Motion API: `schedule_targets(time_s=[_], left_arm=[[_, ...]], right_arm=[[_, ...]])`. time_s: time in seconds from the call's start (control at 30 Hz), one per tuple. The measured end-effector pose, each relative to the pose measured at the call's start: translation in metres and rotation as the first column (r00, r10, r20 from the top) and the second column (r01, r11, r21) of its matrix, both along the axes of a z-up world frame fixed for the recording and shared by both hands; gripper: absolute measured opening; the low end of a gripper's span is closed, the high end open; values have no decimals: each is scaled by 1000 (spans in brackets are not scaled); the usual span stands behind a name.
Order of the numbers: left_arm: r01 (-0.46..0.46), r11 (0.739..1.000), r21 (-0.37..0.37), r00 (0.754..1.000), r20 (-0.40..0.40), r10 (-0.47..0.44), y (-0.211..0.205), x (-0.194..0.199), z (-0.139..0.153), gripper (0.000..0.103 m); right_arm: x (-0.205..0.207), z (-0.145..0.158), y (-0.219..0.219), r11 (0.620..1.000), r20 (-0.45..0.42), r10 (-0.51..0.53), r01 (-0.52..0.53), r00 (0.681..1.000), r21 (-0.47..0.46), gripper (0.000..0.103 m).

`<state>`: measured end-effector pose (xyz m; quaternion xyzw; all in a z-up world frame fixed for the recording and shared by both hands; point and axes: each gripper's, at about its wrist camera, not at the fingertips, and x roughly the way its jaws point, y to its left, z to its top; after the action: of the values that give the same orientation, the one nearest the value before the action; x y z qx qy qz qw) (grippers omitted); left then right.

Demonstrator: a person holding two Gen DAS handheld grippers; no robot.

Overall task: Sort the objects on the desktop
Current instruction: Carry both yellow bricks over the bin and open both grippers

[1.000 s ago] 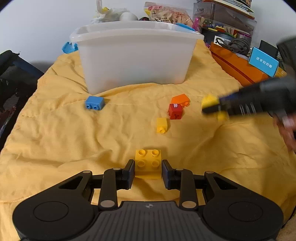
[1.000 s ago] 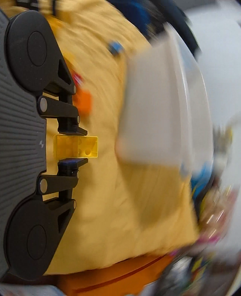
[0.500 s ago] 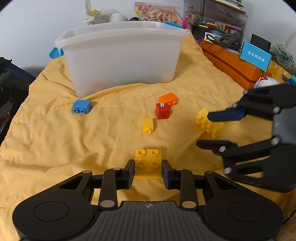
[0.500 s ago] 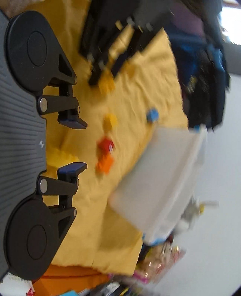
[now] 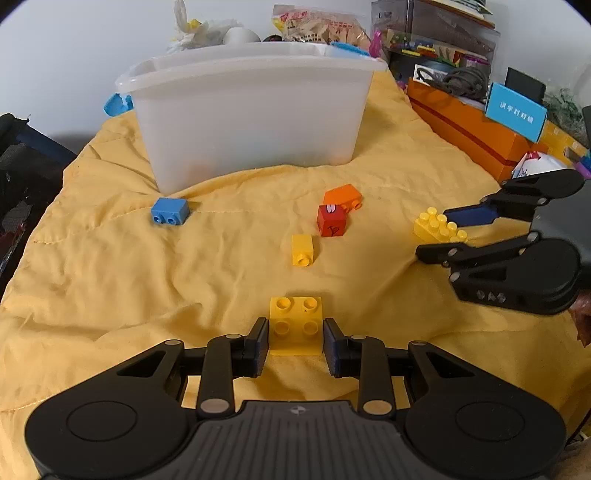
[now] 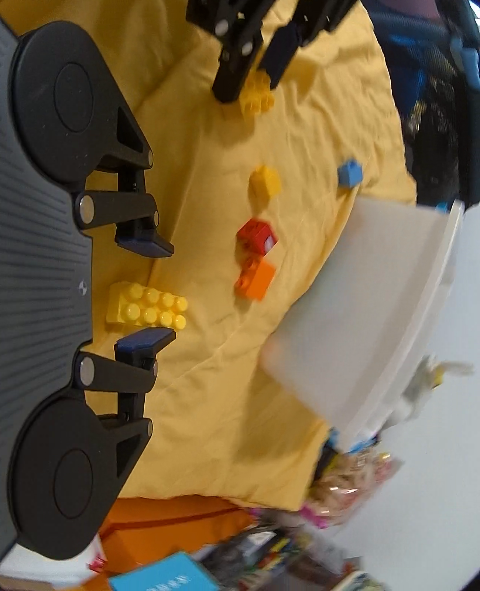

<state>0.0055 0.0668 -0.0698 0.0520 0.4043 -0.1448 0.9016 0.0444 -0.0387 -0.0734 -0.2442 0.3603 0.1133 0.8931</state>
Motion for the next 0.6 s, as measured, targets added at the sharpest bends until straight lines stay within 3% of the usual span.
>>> schedule_targets(time_s=[0.23,0.27,0.3,0.33,0.5,0.6], left_arm=[[5,1000,-29,1000,-8,-6,3,2,-1,34],[5,999,-41,1000,-4,-5,4,2,2,34],[10,999,-47,1000,5,-10,4,1,5,34],[15,999,-49,1000,22,-14,5,0,10,34],[7,996,-93,988,154,8,16,12,64,34],[9,996,-90,967,253,14,22,31,105,34]], right_arm=[[7,-3,-22,989,-29,-104,107,994,99,47],[7,-3,-24,986,-42,-111,116,993,117,42],[8,-3,-26,983,-58,-106,113,993,146,28],[8,-2,-27,979,-81,-95,108,992,176,27],[9,15,-23,969,-98,-62,83,993,232,27],[13,44,-15,967,5,-31,29,1000,251,27]])
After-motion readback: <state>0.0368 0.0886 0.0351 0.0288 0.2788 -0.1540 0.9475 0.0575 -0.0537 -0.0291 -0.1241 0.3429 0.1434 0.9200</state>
